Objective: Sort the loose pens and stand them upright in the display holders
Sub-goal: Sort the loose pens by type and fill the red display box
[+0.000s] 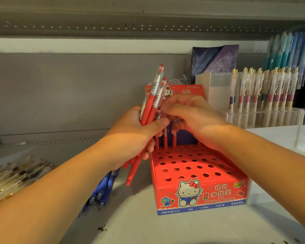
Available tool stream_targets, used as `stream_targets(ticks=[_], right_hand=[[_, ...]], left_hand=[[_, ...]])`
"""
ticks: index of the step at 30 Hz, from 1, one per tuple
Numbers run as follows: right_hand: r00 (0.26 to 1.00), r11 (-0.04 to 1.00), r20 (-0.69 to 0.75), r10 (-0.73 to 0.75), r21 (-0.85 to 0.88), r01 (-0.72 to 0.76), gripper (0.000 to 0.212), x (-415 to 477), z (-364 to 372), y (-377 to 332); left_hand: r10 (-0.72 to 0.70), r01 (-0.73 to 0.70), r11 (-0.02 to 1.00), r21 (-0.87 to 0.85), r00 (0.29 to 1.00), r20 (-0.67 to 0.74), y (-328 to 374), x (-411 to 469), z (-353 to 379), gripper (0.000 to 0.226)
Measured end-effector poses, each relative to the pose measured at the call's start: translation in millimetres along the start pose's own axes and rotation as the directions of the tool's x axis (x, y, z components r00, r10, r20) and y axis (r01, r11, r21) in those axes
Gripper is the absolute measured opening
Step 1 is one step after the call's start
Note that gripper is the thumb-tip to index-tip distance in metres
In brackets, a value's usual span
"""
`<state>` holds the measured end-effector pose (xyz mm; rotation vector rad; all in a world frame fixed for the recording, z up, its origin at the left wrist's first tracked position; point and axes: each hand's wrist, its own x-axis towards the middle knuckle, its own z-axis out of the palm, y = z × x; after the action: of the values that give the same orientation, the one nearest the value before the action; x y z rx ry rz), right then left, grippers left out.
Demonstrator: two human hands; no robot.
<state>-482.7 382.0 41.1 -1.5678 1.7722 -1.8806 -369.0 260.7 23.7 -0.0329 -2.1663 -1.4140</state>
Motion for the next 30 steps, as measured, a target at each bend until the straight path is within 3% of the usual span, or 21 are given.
stream_targets(ticks=[7,11,17,19,21,24,30], right_hand=[[0.997,0.994,0.003,0.078,0.076,-0.078,0.008,-1,-1,1],[0.993,0.974,-0.061,0.104,0.207,-0.089,0.014,2,-5,2],[0.958,0.955,-0.246,0.147,0.288,-0.072,0.027,9,-15,-4],[0.935,0.978,-0.339,0.107,0.207,-0.037,0.025,11,-20,-5],[0.919,1.0,-0.394,0.013,-0.017,-0.021,0.019,12,-26,-4],[0.912,0.938,-0.387,-0.137,-0.348,-0.007,0.016,12,-31,-1],[0.92,0.878,-0.338,-0.2,-0.478,0.016,0.021,13,-33,10]], left_hand=[[-0.028,0.028,1.0,-0.01,0.999,-0.017,2,-1,0,0.017],[-0.048,0.044,0.997,-0.069,0.997,-0.053,3,1,-1,0.016],[-0.045,0.054,0.997,0.046,0.985,-0.165,-5,6,-3,0.014],[-0.036,0.051,0.997,0.066,0.977,-0.21,-7,8,-6,0.013],[-0.042,0.058,0.996,0.061,0.972,-0.23,-9,9,-8,0.015],[-0.058,0.06,0.998,0.002,0.976,-0.21,-9,9,-7,0.017],[-0.098,0.088,0.994,-0.06,0.979,-0.178,-6,8,-4,0.012]])
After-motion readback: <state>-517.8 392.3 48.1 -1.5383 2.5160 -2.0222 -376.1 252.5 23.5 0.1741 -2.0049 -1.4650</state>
